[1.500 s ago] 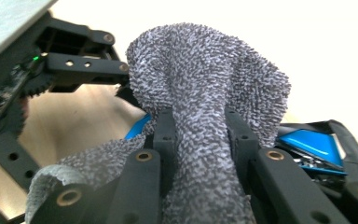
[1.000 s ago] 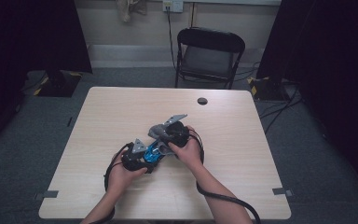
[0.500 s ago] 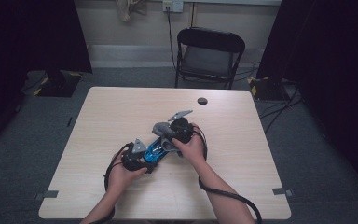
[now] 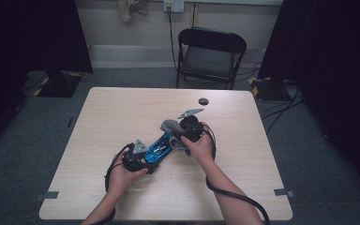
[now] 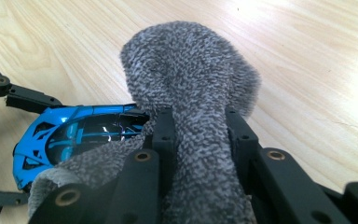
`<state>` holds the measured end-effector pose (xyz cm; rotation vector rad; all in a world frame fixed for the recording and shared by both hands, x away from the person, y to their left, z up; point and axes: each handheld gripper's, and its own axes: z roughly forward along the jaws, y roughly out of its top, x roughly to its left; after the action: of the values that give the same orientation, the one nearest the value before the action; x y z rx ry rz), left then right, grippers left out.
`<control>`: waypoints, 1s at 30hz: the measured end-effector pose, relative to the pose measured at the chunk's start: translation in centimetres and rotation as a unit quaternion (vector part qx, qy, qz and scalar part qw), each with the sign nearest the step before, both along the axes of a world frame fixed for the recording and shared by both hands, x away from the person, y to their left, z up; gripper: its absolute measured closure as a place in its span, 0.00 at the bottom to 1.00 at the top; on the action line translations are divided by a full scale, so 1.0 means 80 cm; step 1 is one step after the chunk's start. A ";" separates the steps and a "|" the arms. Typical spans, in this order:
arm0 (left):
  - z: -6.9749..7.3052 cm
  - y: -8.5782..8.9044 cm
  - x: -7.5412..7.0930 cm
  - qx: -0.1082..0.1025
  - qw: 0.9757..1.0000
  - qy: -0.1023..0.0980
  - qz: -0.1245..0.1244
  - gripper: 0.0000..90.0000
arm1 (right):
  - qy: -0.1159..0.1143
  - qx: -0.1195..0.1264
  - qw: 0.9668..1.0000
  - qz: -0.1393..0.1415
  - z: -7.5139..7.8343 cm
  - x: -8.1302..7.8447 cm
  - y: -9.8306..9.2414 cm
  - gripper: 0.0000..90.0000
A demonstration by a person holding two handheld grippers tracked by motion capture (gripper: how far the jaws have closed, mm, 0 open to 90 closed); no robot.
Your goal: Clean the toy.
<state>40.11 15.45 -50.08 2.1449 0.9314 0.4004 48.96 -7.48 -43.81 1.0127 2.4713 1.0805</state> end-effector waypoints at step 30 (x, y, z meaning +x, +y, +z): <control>0.000 0.001 0.001 0.006 1.000 -0.003 -0.001 0.26 | 0.018 0.026 0.990 0.137 -0.025 -0.071 0.086 0.78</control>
<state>40.16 15.52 -50.04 2.1531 0.9256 0.4126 43.30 -0.58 -45.79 0.7253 2.6815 1.2225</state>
